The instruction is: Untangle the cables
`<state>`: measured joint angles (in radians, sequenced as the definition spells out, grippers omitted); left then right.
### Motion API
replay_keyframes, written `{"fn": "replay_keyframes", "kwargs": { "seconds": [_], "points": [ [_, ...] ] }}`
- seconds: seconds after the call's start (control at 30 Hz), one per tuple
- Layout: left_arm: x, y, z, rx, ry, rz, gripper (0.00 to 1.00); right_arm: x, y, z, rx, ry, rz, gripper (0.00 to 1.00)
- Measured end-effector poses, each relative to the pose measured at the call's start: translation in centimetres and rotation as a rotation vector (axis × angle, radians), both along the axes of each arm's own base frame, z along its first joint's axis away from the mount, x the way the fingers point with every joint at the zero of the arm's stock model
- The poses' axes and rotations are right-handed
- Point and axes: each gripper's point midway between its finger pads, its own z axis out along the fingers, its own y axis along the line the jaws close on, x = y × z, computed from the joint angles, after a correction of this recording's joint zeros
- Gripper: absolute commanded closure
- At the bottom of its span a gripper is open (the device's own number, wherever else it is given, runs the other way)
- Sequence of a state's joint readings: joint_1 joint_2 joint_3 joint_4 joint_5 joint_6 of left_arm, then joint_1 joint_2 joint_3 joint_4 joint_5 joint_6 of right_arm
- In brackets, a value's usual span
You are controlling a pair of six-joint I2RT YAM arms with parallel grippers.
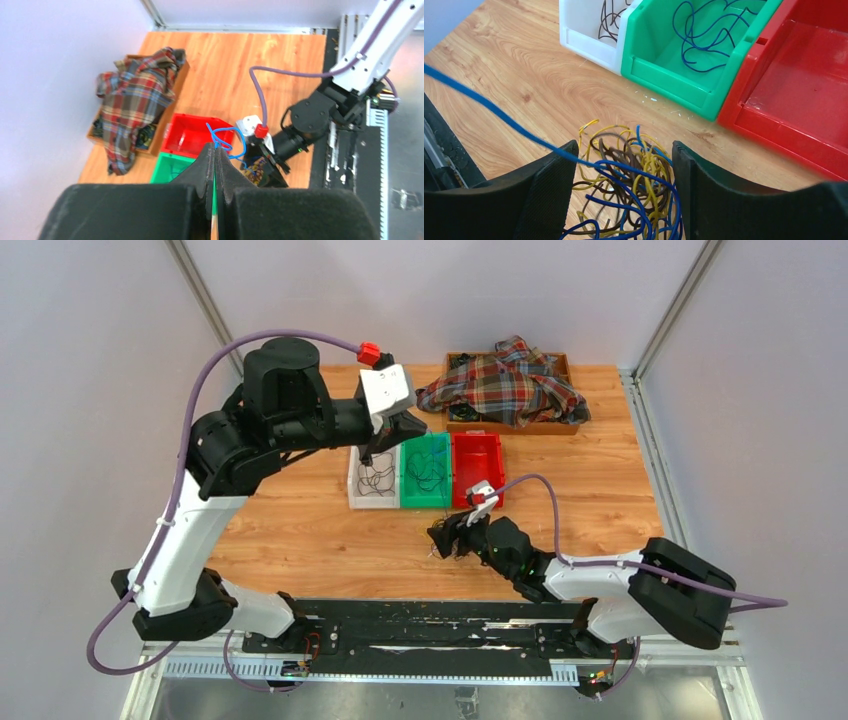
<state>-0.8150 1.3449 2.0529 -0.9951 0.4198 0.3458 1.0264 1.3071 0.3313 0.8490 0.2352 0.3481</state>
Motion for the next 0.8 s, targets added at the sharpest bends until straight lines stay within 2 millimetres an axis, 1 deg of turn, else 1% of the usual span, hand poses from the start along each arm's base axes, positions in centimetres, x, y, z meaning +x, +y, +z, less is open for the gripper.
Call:
{"fn": "replay_keyframes", "kwargs": {
  "seconds": [0.13,0.27,0.3,0.37,0.4,0.47,0.57,0.6,0.63,0.7,0.77,0.8],
  "points": [
    [0.5,0.4,2.5,-0.032,-0.062,0.033,1.0,0.0,0.2,-0.5,0.0,0.009,-0.001,0.32],
    [0.9,1.3,6.1,-0.093,-0.153,0.078,1.0,-0.1,0.3,-1.4,-0.003,0.028,0.002,0.34],
    [0.9,1.6,6.9,-0.108,-0.177,0.087,1.0,-0.2,0.2,-1.7,-0.006,0.033,0.004,0.37],
    [1.0,2.2,8.8,-0.151,-0.234,0.114,1.0,-0.7,0.1,-2.7,-0.022,0.049,0.01,0.47],
    [1.0,2.5,9.6,-0.17,-0.258,0.125,1.0,-0.9,0.0,-3.3,-0.033,0.058,0.013,0.49],
    [1.0,3.1,11.2,-0.208,-0.307,0.146,1.0,-1.2,-0.1,-4.1,-0.046,0.074,0.017,0.52],
    [0.9,3.9,13.0,-0.254,-0.366,0.172,1.0,-1.6,-0.2,-4.6,-0.053,0.088,0.02,0.54],
    [0.9,4.1,13.5,-0.266,-0.381,0.178,1.0,-1.6,-0.1,-4.6,-0.051,0.089,0.021,0.53],
    [0.8,4.3,14.1,-0.28,-0.398,0.184,1.0,-1.6,-0.1,-4.6,-0.05,0.09,0.021,0.5],
    [0.6,4.7,14.8,-0.302,-0.418,0.192,1.0,-1.7,-0.3,-4.6,-0.049,0.09,0.02,0.4],
    [0.5,4.8,14.9,-0.31,-0.424,0.194,1.0,-1.9,-0.6,-4.5,-0.048,0.085,0.02,0.32],
    [0.5,4.9,14.5,-0.306,-0.42,0.194,1.0,-1.9,-0.8,-4.1,-0.042,0.075,0.02,0.29]
  ]
}}
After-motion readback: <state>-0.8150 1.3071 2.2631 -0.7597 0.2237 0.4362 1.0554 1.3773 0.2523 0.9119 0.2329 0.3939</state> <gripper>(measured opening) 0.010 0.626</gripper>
